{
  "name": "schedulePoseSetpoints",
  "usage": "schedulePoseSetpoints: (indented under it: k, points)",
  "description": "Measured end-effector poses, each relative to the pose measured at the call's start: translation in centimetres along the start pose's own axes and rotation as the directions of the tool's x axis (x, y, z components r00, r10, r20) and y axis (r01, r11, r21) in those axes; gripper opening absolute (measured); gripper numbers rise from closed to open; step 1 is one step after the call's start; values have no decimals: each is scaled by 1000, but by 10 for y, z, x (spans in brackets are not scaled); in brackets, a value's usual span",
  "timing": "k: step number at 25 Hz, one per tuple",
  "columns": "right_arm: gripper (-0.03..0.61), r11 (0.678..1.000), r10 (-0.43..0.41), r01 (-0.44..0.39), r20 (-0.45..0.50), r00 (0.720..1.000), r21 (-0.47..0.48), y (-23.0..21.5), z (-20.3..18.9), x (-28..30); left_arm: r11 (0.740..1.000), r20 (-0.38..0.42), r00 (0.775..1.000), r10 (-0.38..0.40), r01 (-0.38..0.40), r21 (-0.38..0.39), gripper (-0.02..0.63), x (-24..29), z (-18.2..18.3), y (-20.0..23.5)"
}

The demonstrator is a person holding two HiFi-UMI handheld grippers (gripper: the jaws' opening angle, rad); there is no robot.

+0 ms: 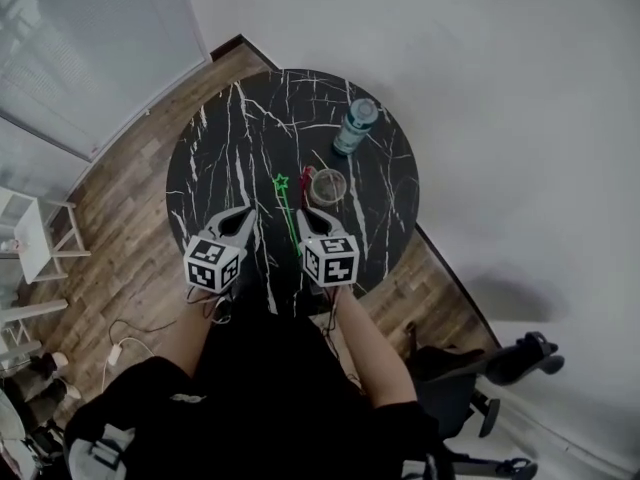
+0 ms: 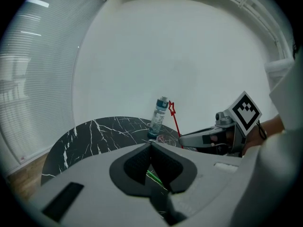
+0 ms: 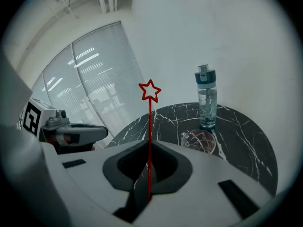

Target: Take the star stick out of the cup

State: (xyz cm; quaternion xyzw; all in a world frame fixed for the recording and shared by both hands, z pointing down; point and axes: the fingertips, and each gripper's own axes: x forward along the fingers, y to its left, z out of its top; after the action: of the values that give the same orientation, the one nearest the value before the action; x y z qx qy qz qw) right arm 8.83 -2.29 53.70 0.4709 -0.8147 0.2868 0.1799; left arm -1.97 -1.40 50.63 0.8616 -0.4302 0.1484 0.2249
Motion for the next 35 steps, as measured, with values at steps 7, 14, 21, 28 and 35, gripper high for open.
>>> schedulePoseSetpoints:
  k: [7,14,21,28,35]
  points:
    - [11,990,23,-12,-78,997,140,4,-32,19,999,-47,998,-39,38,-25,0,15,-22,6]
    - [11,987,-13,39,-164,986,155,-4,-59,41,996,-117,989,-89,86,-30,0,36,-42,19]
    - [11,983,-41,83,-240,970,165,-6,-81,61,992,-181,976,-122,117,-42,0,54,-64,34]
    - [11,977,-87,138,-291,953,161,-13,-99,81,988,-252,956,-151,137,-72,0,59,-91,49]
    - [11,971,-111,175,-339,934,165,-18,-114,95,982,-280,942,-186,170,-81,0,61,-97,56]
